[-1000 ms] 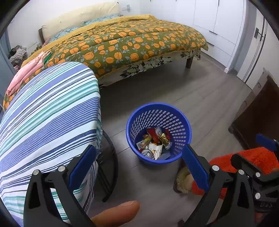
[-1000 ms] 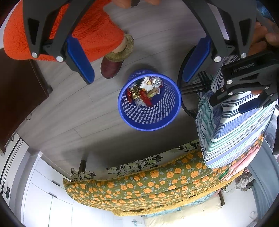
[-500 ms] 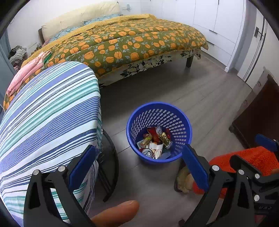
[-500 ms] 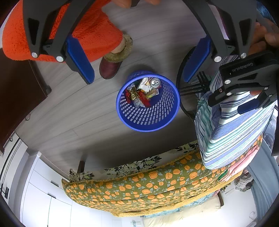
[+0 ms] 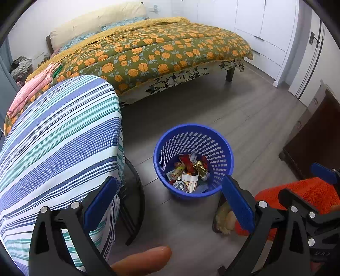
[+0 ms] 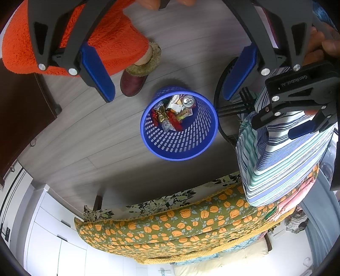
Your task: Collect trash
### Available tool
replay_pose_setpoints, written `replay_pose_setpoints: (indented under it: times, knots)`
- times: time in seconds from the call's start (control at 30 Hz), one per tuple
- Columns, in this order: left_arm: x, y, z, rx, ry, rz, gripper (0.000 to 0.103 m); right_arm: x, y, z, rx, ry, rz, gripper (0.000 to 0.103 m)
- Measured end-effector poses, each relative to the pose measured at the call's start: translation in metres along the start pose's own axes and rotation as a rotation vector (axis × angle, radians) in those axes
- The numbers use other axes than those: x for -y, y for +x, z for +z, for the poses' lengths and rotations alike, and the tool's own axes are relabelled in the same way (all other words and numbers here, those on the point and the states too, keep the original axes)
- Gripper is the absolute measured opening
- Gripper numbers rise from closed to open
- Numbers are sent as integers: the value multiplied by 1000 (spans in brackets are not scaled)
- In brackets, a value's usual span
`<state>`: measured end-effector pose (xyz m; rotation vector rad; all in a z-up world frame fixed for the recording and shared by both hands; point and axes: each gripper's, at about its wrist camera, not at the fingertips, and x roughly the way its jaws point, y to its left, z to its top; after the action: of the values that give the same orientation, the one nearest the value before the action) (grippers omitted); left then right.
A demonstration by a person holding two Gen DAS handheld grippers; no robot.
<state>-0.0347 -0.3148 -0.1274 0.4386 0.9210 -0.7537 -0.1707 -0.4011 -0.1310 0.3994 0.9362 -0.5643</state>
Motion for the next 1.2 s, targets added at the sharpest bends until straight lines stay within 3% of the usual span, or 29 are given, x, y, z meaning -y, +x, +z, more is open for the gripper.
replay_pose_setpoints:
  times: [1.2]
  knots:
    - [-2,-2,-4,-8,6,-9,98,1,5,-3,-11,2,0,98]
